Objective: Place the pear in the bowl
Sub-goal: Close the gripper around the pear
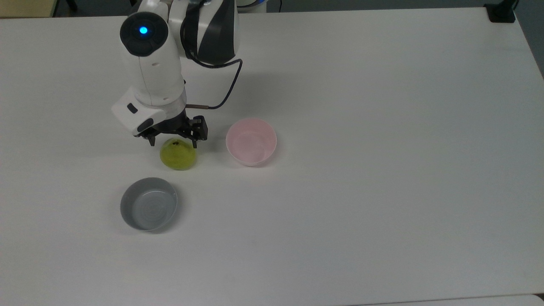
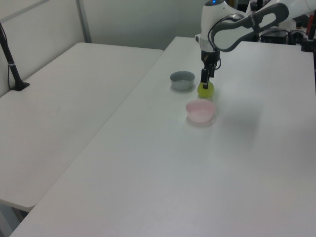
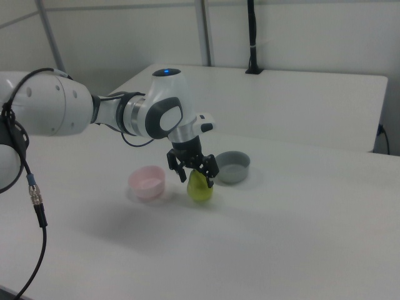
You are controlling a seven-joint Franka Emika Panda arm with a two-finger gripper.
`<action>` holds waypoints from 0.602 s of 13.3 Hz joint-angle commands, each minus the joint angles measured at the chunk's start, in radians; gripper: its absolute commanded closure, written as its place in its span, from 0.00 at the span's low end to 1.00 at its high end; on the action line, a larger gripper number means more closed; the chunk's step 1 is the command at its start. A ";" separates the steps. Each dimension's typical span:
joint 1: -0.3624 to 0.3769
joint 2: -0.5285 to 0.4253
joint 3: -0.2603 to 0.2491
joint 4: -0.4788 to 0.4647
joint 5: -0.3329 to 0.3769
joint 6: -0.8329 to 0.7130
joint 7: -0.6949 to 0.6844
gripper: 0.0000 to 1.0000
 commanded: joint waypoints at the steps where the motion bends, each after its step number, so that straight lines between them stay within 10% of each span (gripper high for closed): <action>1: 0.006 0.038 0.001 0.010 0.003 0.046 -0.018 0.00; 3: 0.004 0.052 0.002 0.008 0.002 0.057 -0.016 0.02; 6: 0.000 0.055 0.004 0.010 0.002 0.057 -0.022 0.50; 8: -0.004 0.045 0.002 0.010 0.003 0.054 -0.027 0.57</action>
